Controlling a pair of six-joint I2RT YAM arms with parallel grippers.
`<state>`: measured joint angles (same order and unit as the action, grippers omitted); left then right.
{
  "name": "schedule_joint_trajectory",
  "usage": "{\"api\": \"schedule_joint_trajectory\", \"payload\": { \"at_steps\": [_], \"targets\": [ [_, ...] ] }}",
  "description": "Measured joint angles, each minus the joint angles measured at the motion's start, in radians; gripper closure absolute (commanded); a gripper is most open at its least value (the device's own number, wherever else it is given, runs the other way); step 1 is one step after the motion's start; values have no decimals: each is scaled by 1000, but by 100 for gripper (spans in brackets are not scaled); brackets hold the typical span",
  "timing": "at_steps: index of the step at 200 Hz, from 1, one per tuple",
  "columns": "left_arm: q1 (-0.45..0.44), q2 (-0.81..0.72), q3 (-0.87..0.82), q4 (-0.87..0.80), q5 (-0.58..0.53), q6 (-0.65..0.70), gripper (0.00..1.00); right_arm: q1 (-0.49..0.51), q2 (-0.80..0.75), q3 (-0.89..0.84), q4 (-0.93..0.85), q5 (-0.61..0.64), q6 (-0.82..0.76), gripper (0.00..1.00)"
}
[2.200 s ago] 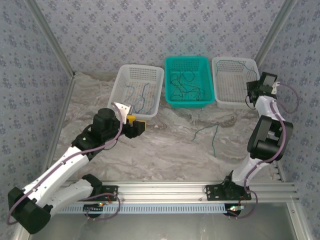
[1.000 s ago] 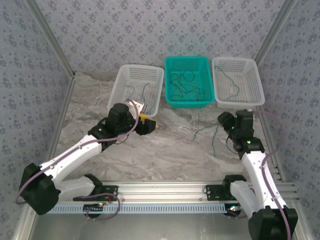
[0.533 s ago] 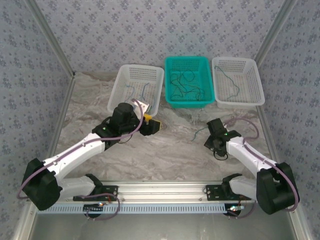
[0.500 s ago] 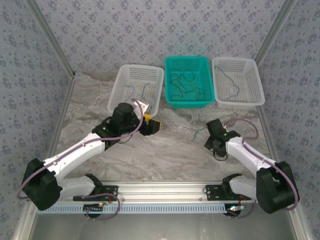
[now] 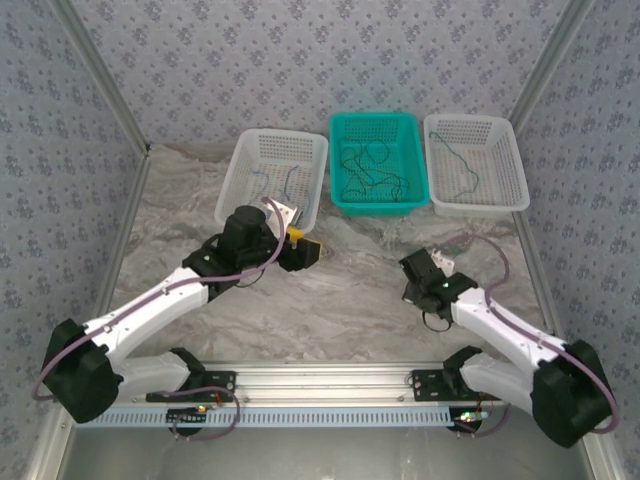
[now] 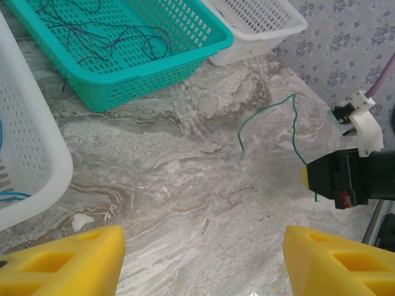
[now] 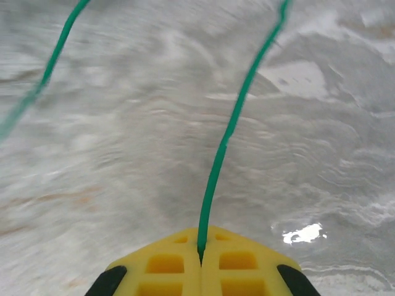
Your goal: Untangle the cables
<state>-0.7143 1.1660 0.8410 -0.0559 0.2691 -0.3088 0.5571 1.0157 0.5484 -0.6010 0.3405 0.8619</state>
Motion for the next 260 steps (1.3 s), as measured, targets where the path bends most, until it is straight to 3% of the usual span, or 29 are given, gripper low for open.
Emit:
{"api": "schedule_joint_trajectory", "payload": {
  "at_steps": [40, 79, 144, 155, 170, 186, 220, 260],
  "targets": [
    [-2, -14, 23, -34, -26, 0, 31, 165, -142, 43, 67, 11, -144, 100],
    [0, 48, 188, -153, -71, -26, 31, 272, -164, 51, 185, -24, -304, 100],
    [0, 251, 229, -129, 67, -142, 31, 349, -92, 96, 330, -117, -419, 100],
    [1, 283, 230, -130, 76, -152, 43, 353, -92, 98, 350, -127, -429, 100],
    [0, 320, 235, -137, 85, -167, 76, 358, -92, 98, 372, -140, -444, 100],
    [0, 335, 237, -148, 86, -172, 100, 363, -93, 98, 383, -136, -460, 100],
    [0, 303, 244, -196, 34, -135, 100, 367, -110, 93, 364, -6, -481, 100],
    [4, 180, 309, -372, -161, 24, 100, 311, -143, 36, 288, 204, -477, 100]
  ]
}}
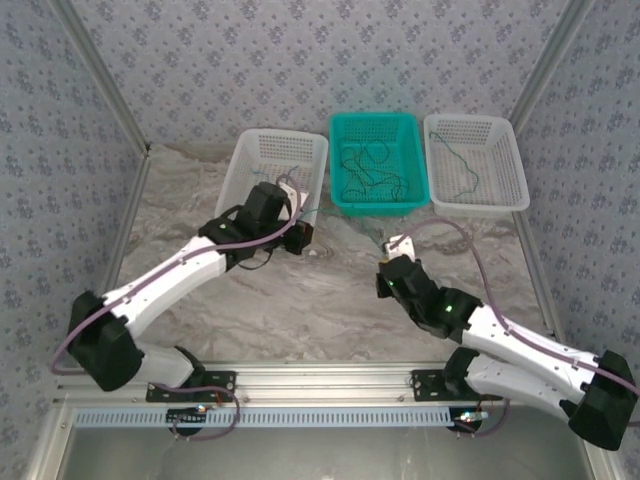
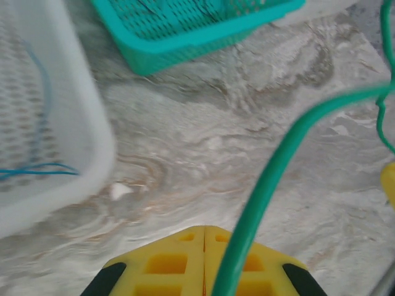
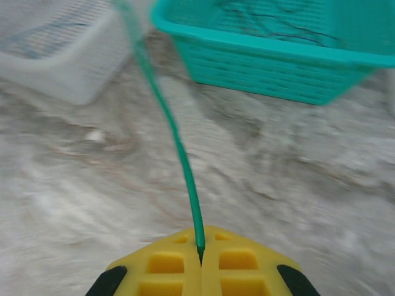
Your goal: Untangle the cables
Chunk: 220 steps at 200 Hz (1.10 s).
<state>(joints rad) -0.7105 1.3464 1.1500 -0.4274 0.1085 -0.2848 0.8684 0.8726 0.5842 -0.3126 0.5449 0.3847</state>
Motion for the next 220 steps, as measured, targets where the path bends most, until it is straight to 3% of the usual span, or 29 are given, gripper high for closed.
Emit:
{"api": "schedule_joint_trajectory", "payload": {
  "at_steps": [28, 63, 116, 137, 172, 220],
  "targets": [
    [24, -101, 20, -102, -81, 110, 100, -109, -9, 1, -8, 38, 60, 100],
    [47, -137, -8, -144, -51, 173, 100, -246, -63, 30, 51, -105, 131, 100],
    [82, -185, -105, -89, 23, 128, 100, -288, -96, 29, 55, -262, 139, 100],
    [96, -187, -106, -69, 33, 108, 84, -302, -127, 30, 59, -295, 132, 100],
    [142, -240, -110, -29, 21, 82, 55, -385, -122, 84, -32, -207, 151, 100],
    [148, -388, -192, 90, 65, 77, 40, -522, 8, 274, -148, -89, 194, 100]
  ]
}}
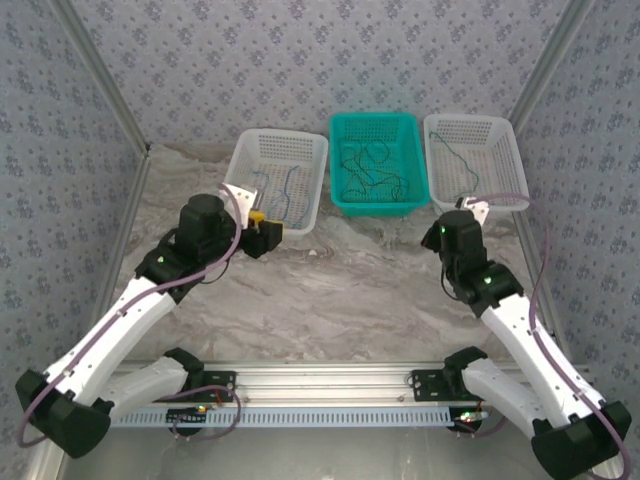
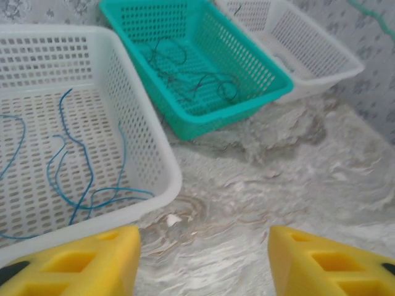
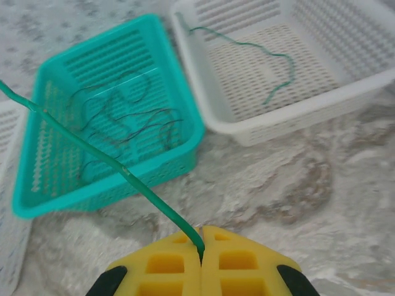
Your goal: Untangle the cables
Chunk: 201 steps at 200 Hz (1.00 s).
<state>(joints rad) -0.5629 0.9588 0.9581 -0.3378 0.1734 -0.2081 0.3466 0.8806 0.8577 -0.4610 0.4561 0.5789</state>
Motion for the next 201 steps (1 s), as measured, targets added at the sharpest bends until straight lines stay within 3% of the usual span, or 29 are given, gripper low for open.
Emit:
{"api": "schedule_joint_trajectory", "payload": {
  "at_steps": [53, 96, 171, 182, 194, 201],
  "targets": [
    [0, -99, -55, 51, 43, 8, 18, -279, 235, 174, -36, -31, 89, 100],
    [-2, -158, -86, 50, 52, 6, 2, -426, 467, 300, -22, -79, 143, 100],
    [-2, -258, -139, 50, 51, 13, 1, -550, 920, 656, -13, -79, 119, 100],
    [-3, -255, -140, 50, 51, 13, 1, -551, 963, 694, -16, -87, 113, 87],
    [-5, -253, -142, 50, 50, 13, 1, -551, 990, 708, -14, -105, 109, 58],
    [-7, -252, -143, 50, 50, 13, 1, -551, 997, 708, -15, -118, 101, 47]
  ]
}}
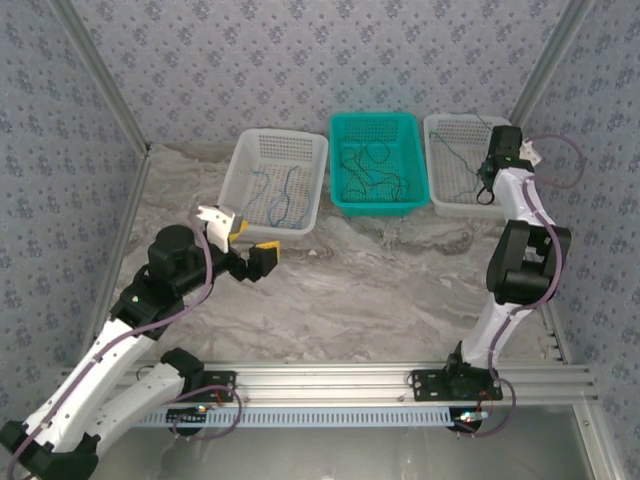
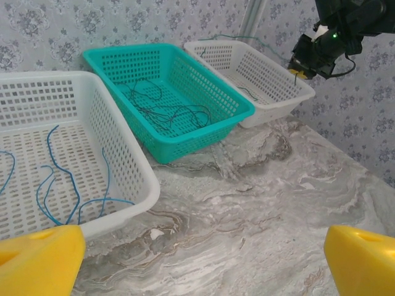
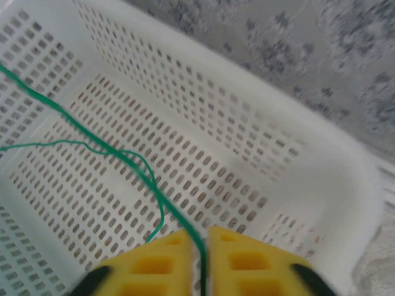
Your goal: Untangle the cables
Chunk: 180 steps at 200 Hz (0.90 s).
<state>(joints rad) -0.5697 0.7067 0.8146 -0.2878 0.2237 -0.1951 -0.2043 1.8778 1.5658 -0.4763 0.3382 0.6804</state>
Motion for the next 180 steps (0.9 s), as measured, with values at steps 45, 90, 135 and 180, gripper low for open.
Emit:
{"api": "schedule_joint_trajectory", "payload": {
  "at_steps": [45, 90, 135, 180],
  "targets": [
    [-2, 1, -5, 5, -41, -1, 1, 20, -34, -22, 11, -21, -26, 33],
    [-2, 45, -40, 68, -67, -19, 1, 59, -290, -218, 94, -45, -51, 31],
    [-2, 106, -47, 113, -264, -53, 1, 153, -633, -514, 254, -95, -187, 31],
    [-2, 141, -134, 200, -468, -55, 1, 289, -840, -838, 408, -98, -344, 16]
  ]
}}
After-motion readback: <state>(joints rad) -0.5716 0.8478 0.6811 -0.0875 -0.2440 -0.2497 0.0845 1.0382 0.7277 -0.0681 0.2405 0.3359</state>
